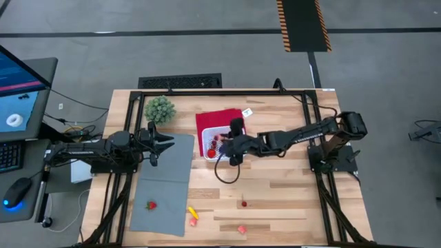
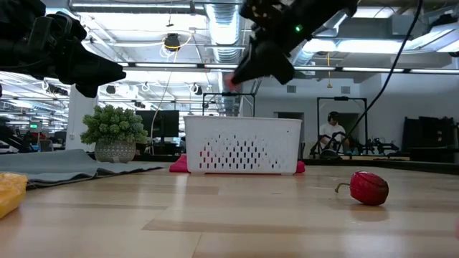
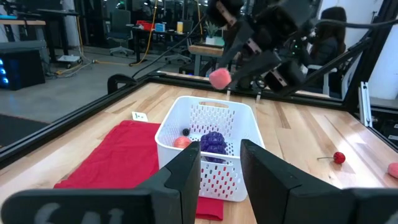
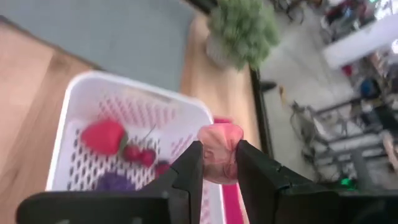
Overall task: Pick and placing Produce into tupperware
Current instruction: Put the pink peach into the white bin, then put the red strawberry into the white bin
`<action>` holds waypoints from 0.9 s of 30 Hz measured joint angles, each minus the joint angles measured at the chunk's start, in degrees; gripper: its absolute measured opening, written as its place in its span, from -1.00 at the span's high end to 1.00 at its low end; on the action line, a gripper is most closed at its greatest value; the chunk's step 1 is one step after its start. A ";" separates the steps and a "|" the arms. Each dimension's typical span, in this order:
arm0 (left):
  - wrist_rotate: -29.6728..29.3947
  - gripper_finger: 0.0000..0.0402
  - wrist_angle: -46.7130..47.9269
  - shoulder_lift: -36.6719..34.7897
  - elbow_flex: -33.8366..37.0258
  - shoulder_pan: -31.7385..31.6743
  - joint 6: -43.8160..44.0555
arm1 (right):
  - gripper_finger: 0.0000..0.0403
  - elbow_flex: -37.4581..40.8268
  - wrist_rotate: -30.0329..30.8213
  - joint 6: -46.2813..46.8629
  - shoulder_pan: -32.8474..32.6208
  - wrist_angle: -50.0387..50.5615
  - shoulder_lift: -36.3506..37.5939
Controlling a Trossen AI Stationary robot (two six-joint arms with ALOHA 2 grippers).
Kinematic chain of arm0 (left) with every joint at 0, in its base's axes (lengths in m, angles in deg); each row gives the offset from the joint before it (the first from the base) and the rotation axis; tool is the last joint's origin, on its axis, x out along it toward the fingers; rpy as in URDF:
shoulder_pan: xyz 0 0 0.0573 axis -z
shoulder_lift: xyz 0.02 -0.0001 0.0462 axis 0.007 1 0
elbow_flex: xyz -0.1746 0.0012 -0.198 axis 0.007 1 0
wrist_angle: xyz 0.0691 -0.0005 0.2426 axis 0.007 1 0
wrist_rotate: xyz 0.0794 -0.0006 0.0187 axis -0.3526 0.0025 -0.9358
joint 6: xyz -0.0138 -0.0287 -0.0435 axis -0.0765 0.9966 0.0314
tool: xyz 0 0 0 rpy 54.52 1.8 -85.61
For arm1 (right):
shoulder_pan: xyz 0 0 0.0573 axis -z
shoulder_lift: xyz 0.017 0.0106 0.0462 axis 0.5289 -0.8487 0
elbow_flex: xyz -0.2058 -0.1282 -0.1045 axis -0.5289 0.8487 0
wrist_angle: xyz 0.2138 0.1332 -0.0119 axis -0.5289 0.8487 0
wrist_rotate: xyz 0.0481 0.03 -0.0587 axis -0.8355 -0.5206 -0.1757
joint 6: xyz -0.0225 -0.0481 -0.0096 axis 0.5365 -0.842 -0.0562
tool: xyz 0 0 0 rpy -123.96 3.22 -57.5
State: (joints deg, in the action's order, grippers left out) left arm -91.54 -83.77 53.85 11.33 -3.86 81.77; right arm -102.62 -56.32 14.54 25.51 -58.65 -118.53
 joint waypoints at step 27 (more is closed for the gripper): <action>0.02 0.48 0.00 0.00 0.02 0.00 0.00 | -0.10 0.32 -34.85 36.83 12.76 11.05 0.00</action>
State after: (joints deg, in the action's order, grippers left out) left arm -91.52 -83.78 53.85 11.35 -3.87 81.77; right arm -102.30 -91.17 51.38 38.28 -47.60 -118.53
